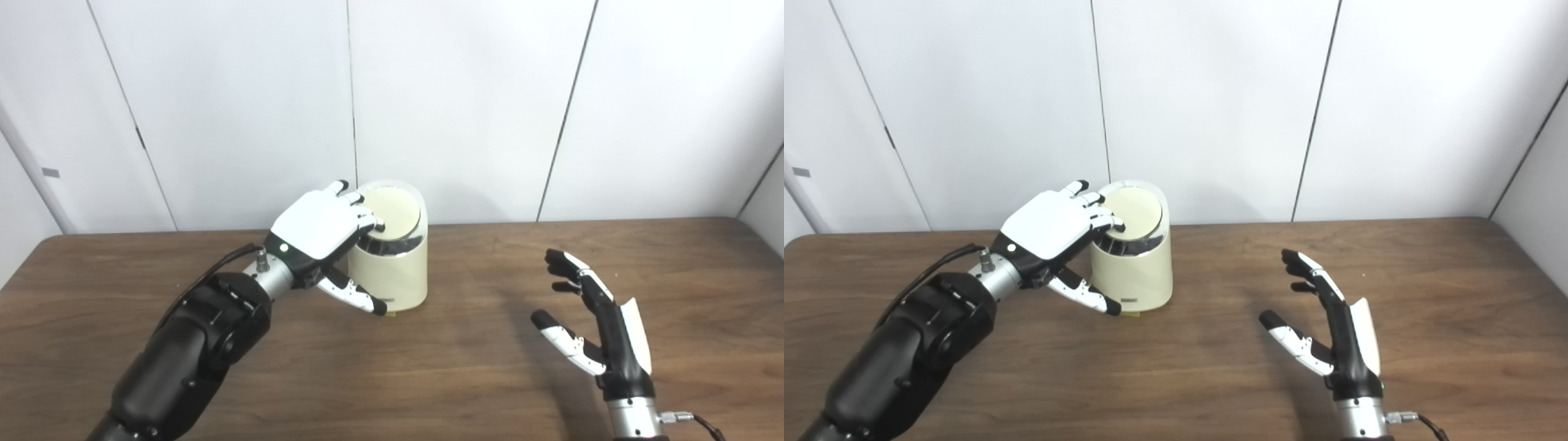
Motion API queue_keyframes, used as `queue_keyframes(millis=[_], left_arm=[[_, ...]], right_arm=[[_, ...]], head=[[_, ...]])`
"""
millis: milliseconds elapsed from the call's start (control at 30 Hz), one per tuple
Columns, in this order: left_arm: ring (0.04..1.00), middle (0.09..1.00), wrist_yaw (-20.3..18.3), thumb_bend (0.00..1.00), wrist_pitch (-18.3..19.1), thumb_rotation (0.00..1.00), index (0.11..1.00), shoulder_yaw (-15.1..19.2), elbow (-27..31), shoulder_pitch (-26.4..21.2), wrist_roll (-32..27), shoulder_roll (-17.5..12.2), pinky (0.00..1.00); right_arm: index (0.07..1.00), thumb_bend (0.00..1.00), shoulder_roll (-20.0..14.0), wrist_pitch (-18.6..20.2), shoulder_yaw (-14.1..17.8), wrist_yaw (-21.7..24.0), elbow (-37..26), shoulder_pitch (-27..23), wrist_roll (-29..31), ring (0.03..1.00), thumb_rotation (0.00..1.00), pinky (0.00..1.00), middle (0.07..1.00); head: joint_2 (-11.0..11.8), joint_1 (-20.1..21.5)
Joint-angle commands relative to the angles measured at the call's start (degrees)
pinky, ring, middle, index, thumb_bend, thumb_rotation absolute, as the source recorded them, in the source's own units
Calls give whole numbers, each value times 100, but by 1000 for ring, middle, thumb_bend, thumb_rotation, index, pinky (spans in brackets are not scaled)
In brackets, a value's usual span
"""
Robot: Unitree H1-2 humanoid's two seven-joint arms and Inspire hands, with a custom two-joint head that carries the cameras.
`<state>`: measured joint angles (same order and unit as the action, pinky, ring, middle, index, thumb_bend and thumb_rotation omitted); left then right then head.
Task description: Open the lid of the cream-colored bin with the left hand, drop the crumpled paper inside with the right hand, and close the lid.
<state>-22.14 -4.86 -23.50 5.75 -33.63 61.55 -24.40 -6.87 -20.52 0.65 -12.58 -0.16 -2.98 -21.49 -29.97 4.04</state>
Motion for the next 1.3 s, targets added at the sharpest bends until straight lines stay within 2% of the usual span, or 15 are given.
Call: queue_keyframes(millis=[0, 467, 633, 900, 1067, 1200, 1267], left_arm=[[927, 830, 120, 1000, -92, 779, 834, 10, -58, -152, 50, -47, 1000], [918, 814, 232, 1000, -296, 739, 821, -202, -266, -135, 424, -103, 1000], [925, 822, 165, 1000, -366, 763, 829, -300, -329, -139, 573, -182, 1000], [899, 809, 214, 1000, -430, 768, 815, -365, -373, -121, 672, -209, 1000], [898, 807, 240, 1000, -389, 758, 812, -293, -368, -82, 542, -171, 1000], [896, 808, 250, 1000, -299, 746, 818, -140, -265, 19, 247, -89, 1000], [901, 814, 189, 998, -140, 748, 830, 10, -151, 121, -14, 31, 1000]], right_arm=[[810, 558, 160, -68, -56, -94, 171, 53, -39, 787, 695, 684, 806], [802, 560, 205, 37, -72, -73, 46, 79, 2, 782, 689, 682, 798], [802, 538, 188, 6, -87, -72, 31, 88, -21, 785, 679, 688, 801], [801, 555, 173, -4, -92, -55, 42, 90, 4, 785, 685, 689, 800], [800, 554, 171, 7, -85, -74, 52, 80, -32, 780, 686, 682, 798], [803, 562, 161, 51, -82, -58, 45, 81, -46, 780, 704, 681, 800], [804, 559, 161, 49, -81, -45, 43, 84, -13, 781, 699, 681, 800]], head=[[-9, 8], [-64, 37], [-85, 33], [-77, 36], [-74, 23], [-64, 15], [-63, 8]])
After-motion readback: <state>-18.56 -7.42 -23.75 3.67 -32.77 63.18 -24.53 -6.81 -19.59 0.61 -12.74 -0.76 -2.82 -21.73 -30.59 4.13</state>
